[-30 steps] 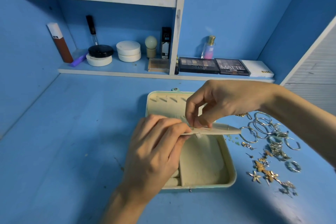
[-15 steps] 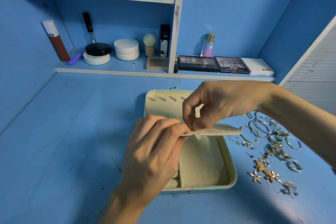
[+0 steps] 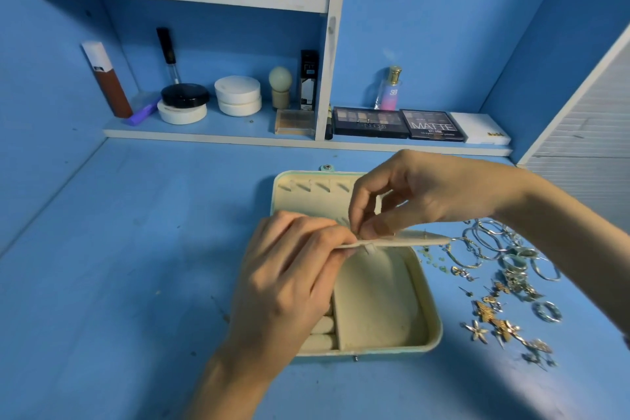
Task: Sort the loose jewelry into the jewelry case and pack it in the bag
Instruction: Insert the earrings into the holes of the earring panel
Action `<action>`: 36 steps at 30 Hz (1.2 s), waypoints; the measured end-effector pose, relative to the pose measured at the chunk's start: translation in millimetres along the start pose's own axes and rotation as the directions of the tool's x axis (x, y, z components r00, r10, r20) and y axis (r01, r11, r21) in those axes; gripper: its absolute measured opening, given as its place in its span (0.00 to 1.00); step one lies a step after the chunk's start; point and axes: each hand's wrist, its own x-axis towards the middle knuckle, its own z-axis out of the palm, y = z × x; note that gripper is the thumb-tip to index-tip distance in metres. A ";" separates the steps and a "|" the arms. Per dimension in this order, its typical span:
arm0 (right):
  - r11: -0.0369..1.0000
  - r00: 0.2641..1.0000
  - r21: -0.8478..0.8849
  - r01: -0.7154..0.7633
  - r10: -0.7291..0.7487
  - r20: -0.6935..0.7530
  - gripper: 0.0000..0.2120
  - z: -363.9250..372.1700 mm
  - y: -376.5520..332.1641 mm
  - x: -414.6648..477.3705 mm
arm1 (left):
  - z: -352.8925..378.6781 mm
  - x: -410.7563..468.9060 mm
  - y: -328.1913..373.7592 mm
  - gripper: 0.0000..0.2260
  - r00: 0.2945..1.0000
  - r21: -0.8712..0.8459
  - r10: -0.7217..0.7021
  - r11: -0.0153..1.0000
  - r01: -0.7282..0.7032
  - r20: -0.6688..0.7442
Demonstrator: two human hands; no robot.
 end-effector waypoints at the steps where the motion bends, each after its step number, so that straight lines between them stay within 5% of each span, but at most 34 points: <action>1: 1.000 0.998 -0.015 0.012 -0.013 -0.054 0.03 0.1 1.1 -2.2 | 0.2 2.0 -0.5 0.06 1.000 -0.001 -0.010 1.000 0.010 -0.001; 4: 0.997 0.956 -0.012 0.072 -0.073 -0.283 0.04 4.6 3.3 -9.5 | 0.2 9.7 -4.2 0.03 1.000 -0.008 -0.030 1.000 0.030 0.002; 9: 0.985 0.730 0.027 0.171 -0.109 -0.675 0.01 11.5 12.0 -21.8 | 1.3 28.3 -15.5 0.06 0.998 0.018 -0.053 0.998 0.052 0.037; 12: 0.980 0.567 -0.030 0.196 -0.138 -0.812 0.02 11.0 19.9 -29.0 | 6.4 35.2 -23.4 0.07 0.994 0.025 -0.105 0.994 0.104 0.025; 15: 0.973 0.495 -0.081 0.215 -0.181 -0.850 0.04 14.8 20.6 -36.7 | 12.4 37.6 -27.1 0.09 0.985 0.021 -0.171 0.985 0.171 -0.009; 26: 0.977 0.779 -0.207 0.061 -0.176 -0.601 0.05 29.8 39.9 -57.3 | 18.4 27.3 -29.8 0.10 0.953 -0.072 -0.293 0.955 0.288 -0.080; 36: 0.897 0.954 -0.389 -0.210 0.101 -0.282 0.03 21.0 62.1 -95.9 | 14.6 26.3 -26.7 0.09 0.959 -0.077 -0.277 0.959 0.273 -0.050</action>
